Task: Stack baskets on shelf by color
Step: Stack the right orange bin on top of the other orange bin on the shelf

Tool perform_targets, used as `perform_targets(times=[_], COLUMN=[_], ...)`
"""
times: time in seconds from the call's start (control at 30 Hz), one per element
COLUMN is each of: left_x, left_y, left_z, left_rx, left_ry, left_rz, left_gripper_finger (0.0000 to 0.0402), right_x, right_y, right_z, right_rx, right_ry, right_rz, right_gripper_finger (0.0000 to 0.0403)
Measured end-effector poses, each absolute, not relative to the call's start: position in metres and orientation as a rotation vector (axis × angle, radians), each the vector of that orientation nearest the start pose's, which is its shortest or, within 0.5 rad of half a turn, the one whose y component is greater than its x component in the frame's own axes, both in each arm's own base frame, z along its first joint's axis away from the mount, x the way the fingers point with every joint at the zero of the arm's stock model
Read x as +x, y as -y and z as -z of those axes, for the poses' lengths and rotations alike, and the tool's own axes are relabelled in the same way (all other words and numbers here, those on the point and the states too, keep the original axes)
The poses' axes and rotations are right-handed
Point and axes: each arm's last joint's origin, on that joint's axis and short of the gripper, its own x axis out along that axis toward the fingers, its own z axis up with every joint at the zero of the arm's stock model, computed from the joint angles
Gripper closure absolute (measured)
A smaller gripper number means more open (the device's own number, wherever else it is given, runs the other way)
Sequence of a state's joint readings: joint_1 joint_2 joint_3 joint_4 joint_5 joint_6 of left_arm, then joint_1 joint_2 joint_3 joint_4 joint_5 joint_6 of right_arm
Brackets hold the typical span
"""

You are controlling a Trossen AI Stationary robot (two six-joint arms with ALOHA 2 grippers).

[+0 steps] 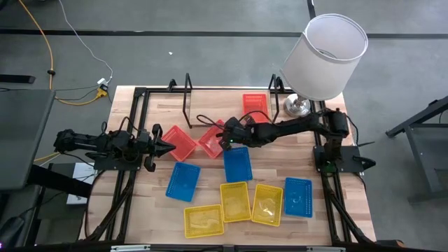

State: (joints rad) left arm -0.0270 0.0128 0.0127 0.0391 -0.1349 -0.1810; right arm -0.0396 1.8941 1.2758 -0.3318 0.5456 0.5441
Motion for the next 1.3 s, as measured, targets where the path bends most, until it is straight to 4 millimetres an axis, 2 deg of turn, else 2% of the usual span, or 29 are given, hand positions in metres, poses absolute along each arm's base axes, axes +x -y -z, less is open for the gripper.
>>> perform_targets(times=[0.17,0.33,0.43,0.6,0.73,0.93,1.1,1.3], left_x=[0.097,0.097,0.097,0.097,0.097,0.098,0.098,0.098], left_y=[-0.002,-0.002,-0.001,-0.001,-0.001,-0.001,-0.001,0.000], left_z=[-0.171,-0.171,-0.171,-0.171,-0.171,-0.169,-0.169,-0.169], left_rx=[-0.184,-0.184,-0.185,-0.186,-0.196,-0.260,-0.281,-0.305], left_ry=[0.049,0.053,0.055,0.056,0.051,0.040,0.036,0.029], left_rz=[-0.113,-0.112,-0.112,-0.112,-0.111,-0.103,-0.080,-0.058], left_gripper_finger=[0.0398,0.0398,0.0398,0.0398,0.0398,0.0398,0.0398,0.0398], right_x=[0.378,0.351,0.331,0.305,0.295,0.282,0.278,0.271], right_y=[0.026,0.022,0.022,0.029,0.045,0.082,0.104,0.121], right_z=[-0.231,-0.283,-0.310,-0.334,-0.334,-0.326,-0.327,-0.324], right_rx=[0.206,0.094,-0.069,-0.483,-0.667,-0.770,-0.772,-0.686], right_ry=[-0.661,-0.605,-0.616,-0.720,-0.840,-1.037,-1.038,-1.017], right_rz=[0.736,0.638,0.583,0.475,0.468,0.477,0.431,0.339], right_gripper_finger=[0.0400,0.0401,0.0401,0.0402,0.0402,0.0402,0.0402,0.0402])
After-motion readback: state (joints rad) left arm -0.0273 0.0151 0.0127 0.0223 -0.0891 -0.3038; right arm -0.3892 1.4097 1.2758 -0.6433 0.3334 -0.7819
